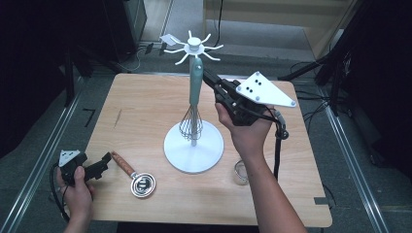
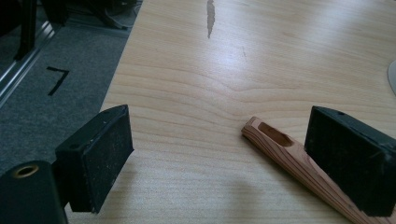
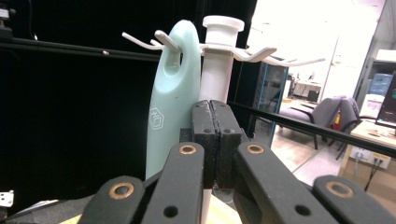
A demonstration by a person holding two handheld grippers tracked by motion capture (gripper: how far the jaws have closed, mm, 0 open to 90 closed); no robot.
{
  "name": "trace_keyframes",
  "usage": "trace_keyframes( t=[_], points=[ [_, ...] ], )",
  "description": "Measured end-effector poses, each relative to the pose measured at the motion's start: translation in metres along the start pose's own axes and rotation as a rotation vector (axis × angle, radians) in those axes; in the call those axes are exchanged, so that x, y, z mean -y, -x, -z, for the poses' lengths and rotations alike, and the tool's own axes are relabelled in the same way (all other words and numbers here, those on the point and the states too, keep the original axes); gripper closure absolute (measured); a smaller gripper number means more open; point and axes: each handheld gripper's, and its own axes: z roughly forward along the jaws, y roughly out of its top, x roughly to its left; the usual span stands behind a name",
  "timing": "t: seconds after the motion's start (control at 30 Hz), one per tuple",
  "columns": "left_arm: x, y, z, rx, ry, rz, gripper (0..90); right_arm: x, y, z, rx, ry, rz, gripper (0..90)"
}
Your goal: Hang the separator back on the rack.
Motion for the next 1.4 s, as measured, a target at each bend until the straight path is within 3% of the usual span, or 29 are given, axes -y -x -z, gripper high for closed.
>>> trace_keyframes(
  t=[0.27,0.67,0.97,1.4],
  points=[
    [0.0,0.0,0.0,-0.002,0.0,-0.001,7.9,0.008,0.007,0.006,0.103,-0.053,-0.002,81.2],
    [0.0,0.0,0.0,-0.003,-0.002,-0.005,8.0,0.03,0.025,0.017,0.157,-0.15,-0.03,60.7],
    [0.0,0.0,0.0,-0.003,-0.001,-0.005,8.0,0.054,0.038,0.025,0.194,-0.227,-0.049,59.3],
    [0.0,0.0,0.0,-0.004,-0.002,-0.006,8.0,0.098,0.05,0.044,0.215,-0.308,-0.108,67.1]
  ],
)
